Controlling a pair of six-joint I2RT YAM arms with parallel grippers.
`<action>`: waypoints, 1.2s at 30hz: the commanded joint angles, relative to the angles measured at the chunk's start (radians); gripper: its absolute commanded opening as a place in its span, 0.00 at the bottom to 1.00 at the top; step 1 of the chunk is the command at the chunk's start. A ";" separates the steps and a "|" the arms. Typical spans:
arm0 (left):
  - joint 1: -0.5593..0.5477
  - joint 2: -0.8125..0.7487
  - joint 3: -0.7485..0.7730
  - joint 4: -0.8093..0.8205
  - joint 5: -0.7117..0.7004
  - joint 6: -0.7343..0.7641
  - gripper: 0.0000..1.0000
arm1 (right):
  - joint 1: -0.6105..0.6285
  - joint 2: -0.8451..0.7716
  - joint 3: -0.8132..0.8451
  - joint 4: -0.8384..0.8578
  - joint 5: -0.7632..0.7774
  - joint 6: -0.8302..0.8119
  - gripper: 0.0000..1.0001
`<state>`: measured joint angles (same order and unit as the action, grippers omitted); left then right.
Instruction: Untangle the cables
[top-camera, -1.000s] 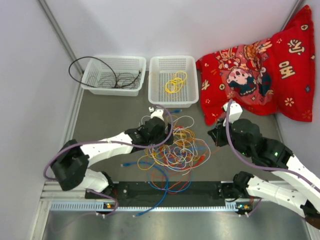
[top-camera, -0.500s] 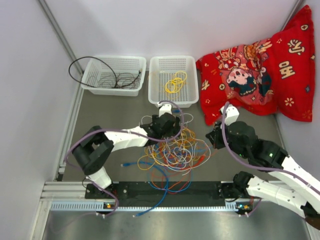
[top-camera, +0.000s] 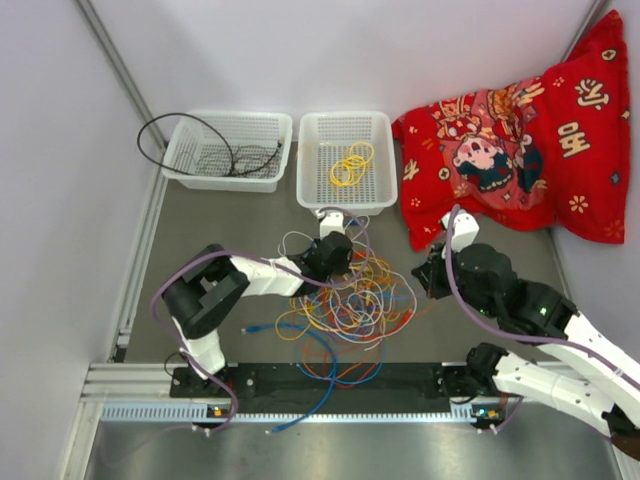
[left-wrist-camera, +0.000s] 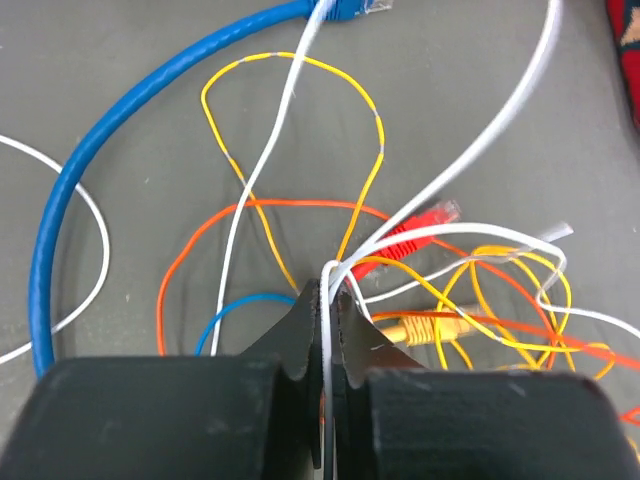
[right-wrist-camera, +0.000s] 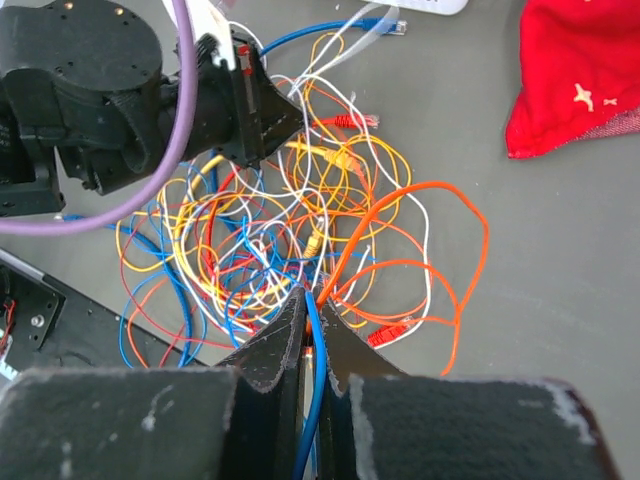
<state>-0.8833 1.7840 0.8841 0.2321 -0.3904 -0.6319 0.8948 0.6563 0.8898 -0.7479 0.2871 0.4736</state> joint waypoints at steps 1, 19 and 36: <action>0.001 -0.142 -0.043 0.052 -0.002 0.043 0.00 | 0.009 -0.006 0.014 0.025 0.003 -0.007 0.00; 0.006 -0.791 0.332 -0.410 0.021 0.331 0.00 | 0.009 0.022 0.066 0.091 0.009 -0.067 0.99; 0.006 -0.804 0.372 -0.450 0.108 0.278 0.00 | 0.009 0.161 0.054 0.705 -0.247 -0.116 0.81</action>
<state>-0.8822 0.9894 1.2163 -0.2508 -0.3019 -0.3408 0.8948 0.7753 0.9363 -0.1547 0.1066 0.3843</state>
